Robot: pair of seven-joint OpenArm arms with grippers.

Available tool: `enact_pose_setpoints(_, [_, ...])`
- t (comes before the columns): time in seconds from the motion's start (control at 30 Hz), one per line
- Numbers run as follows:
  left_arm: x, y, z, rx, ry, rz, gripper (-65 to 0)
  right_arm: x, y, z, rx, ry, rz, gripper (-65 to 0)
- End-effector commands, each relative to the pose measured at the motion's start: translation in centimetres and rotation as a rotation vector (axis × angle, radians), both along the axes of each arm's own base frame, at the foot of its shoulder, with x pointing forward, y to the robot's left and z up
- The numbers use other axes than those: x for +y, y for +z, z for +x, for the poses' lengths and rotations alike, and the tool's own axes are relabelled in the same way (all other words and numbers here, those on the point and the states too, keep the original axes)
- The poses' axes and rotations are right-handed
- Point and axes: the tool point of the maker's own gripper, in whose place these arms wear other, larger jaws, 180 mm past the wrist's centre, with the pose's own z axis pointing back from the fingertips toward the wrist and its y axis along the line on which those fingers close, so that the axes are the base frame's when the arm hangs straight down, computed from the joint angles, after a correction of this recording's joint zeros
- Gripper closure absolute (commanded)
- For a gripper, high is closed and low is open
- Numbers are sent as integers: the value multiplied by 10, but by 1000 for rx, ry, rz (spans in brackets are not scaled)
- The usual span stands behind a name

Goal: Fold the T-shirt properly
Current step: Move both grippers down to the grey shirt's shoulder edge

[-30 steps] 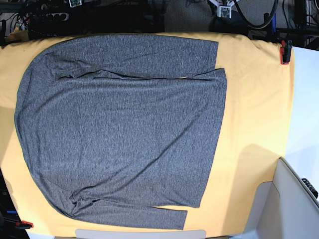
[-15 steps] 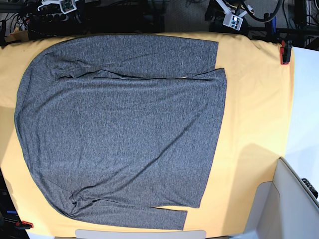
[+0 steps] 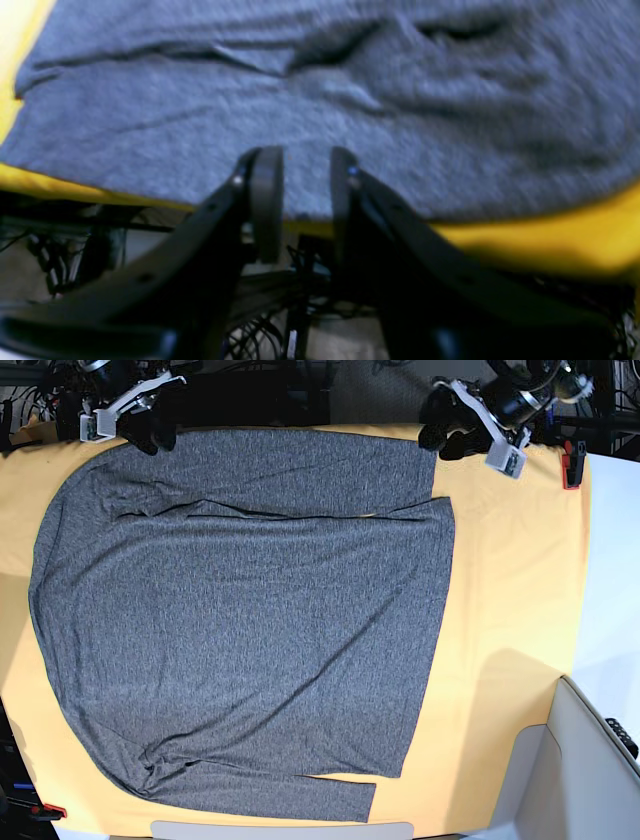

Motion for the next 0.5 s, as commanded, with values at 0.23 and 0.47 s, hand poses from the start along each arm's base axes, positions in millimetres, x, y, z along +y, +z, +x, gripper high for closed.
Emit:
enact_pose_setpoints(0.23, [-2,4,29,44,-75,11,-236,-4,34,33,-93,-100,247,-195])
enact_pose_setpoints(0.47, [-5,4,41,46,-88,20,-236,-45,58,46,-115,-268,413,-195])
